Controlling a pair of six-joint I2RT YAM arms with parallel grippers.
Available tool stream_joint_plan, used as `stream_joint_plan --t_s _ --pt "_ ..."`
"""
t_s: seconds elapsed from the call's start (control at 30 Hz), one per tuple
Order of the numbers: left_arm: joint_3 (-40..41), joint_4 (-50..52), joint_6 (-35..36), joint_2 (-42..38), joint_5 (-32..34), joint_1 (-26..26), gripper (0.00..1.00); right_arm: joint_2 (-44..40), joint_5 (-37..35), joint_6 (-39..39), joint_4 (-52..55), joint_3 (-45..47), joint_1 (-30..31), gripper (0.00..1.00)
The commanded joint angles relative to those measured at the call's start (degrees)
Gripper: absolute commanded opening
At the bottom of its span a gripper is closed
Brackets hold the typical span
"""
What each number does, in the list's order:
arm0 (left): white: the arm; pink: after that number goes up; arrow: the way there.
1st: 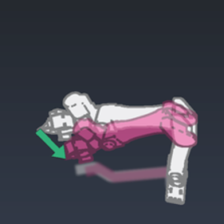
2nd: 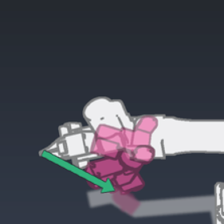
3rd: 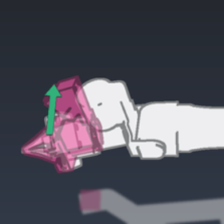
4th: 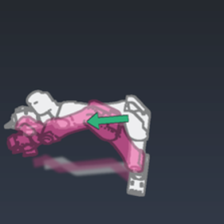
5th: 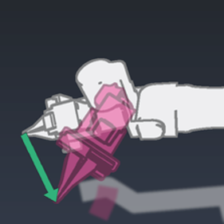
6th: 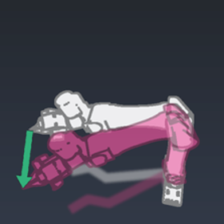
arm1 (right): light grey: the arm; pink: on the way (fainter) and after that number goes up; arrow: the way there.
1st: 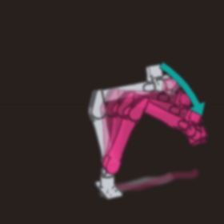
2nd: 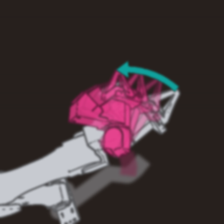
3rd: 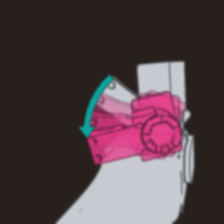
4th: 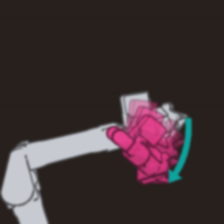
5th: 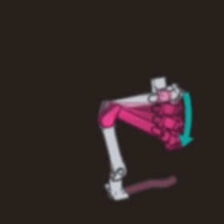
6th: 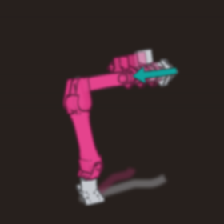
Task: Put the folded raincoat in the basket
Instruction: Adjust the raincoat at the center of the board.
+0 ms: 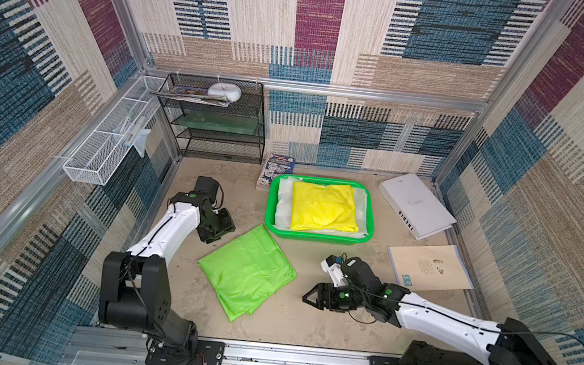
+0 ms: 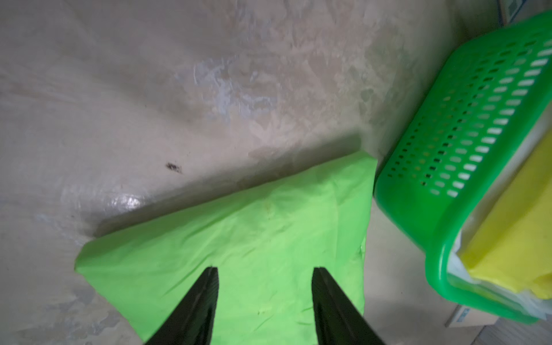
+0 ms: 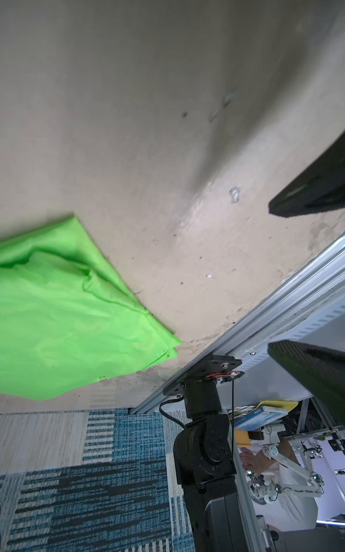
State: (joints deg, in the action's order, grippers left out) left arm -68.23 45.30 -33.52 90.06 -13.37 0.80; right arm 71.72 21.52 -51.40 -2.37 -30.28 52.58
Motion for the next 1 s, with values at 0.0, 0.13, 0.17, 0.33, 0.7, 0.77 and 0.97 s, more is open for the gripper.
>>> stream_joint_plan --t_s 0.0,0.13,0.17,0.33,0.7,0.77,0.97 --pt "-3.5 1.1 1.9 4.2 -1.7 2.0 0.55 3.8 -4.0 -6.8 -12.5 0.6 2.2 0.71" --pt "-3.7 0.3 1.7 6.0 -2.1 2.9 0.55 10.0 -3.5 -8.7 -17.1 -0.9 2.5 0.71" --pt "-3.4 0.1 1.7 6.2 -2.3 3.1 0.55 11.5 -3.3 -8.8 -17.1 -1.8 2.7 0.71" --pt "-1.9 0.0 2.2 5.5 -3.2 3.5 0.55 19.5 -3.6 -11.5 -19.8 -5.2 2.8 0.71" --pt "-2.5 3.9 4.4 2.9 0.6 3.6 0.54 29.6 -10.2 -13.6 -16.3 -13.3 2.8 0.53" --pt "-2.2 3.9 4.9 1.1 1.8 3.6 0.55 30.6 -10.7 -13.0 -14.9 -14.1 2.7 0.44" --pt "-1.9 5.7 6.7 -0.7 2.9 3.6 0.55 31.0 -8.8 -5.3 -8.9 -15.9 0.6 0.18"
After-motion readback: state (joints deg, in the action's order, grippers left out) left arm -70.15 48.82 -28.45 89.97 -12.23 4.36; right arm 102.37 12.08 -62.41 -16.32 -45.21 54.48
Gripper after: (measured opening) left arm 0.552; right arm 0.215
